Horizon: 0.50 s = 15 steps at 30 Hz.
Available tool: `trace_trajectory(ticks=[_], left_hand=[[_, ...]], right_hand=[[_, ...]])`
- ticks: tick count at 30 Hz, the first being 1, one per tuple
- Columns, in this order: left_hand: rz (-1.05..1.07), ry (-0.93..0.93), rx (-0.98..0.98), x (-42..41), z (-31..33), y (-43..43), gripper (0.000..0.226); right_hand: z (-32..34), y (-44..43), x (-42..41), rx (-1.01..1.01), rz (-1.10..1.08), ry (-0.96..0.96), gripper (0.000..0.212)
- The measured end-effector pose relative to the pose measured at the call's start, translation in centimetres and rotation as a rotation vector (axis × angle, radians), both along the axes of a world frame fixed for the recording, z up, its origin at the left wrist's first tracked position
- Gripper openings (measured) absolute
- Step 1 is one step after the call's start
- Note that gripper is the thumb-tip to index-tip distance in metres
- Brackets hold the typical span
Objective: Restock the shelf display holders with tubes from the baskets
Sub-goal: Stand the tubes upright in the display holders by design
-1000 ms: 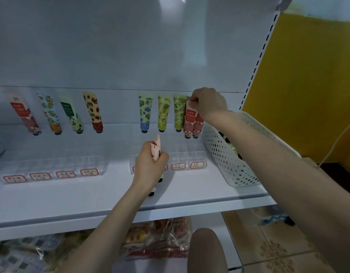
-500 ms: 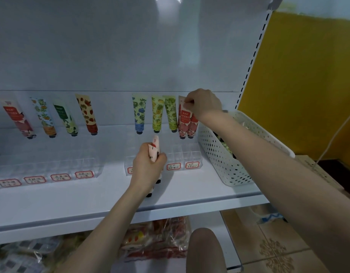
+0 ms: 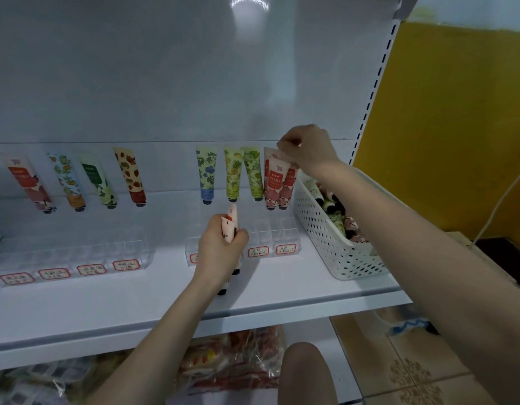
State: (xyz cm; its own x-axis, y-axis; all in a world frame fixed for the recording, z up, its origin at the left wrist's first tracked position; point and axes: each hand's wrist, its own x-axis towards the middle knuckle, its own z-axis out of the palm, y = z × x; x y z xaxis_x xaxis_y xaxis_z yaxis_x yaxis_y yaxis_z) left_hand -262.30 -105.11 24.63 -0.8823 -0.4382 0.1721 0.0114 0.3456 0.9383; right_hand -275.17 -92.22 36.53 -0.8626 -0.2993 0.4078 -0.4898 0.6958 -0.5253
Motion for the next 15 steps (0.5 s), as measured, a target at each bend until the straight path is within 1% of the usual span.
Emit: trace_trajectory(ticks=[2,4,6,9,10,12,15], left_hand=[[0.002,-0.001,-0.016,-0.1,0.1,0.0,0.012],[0.004,-0.006,-0.021,-0.2,0.1,0.0,0.011],[0.01,-0.014,-0.024,-0.3,0.1,0.1,0.012],[0.016,-0.023,-0.031,-0.5,0.1,0.2,0.012],[0.017,-0.024,-0.033,-0.5,0.1,0.2,0.012],[0.02,-0.027,-0.035,-0.6,0.1,0.3,0.012],[0.015,-0.022,-0.031,-0.7,0.1,0.2,0.01]], right_hand=[[0.6,0.8,-0.8,-0.05,-0.034,0.06,0.021],[0.7,1.4,-2.0,-0.037,-0.07,0.069,0.02],[0.5,1.6,-3.0,0.011,-0.088,0.022,0.019],[0.0,1.2,-4.0,0.076,-0.083,-0.091,0.035],[-0.1,1.1,-4.2,0.087,-0.074,-0.105,0.033],[-0.2,0.9,-4.5,0.104,-0.06,-0.098,0.022],[0.1,0.7,-4.7,0.117,-0.035,-0.093,0.016]])
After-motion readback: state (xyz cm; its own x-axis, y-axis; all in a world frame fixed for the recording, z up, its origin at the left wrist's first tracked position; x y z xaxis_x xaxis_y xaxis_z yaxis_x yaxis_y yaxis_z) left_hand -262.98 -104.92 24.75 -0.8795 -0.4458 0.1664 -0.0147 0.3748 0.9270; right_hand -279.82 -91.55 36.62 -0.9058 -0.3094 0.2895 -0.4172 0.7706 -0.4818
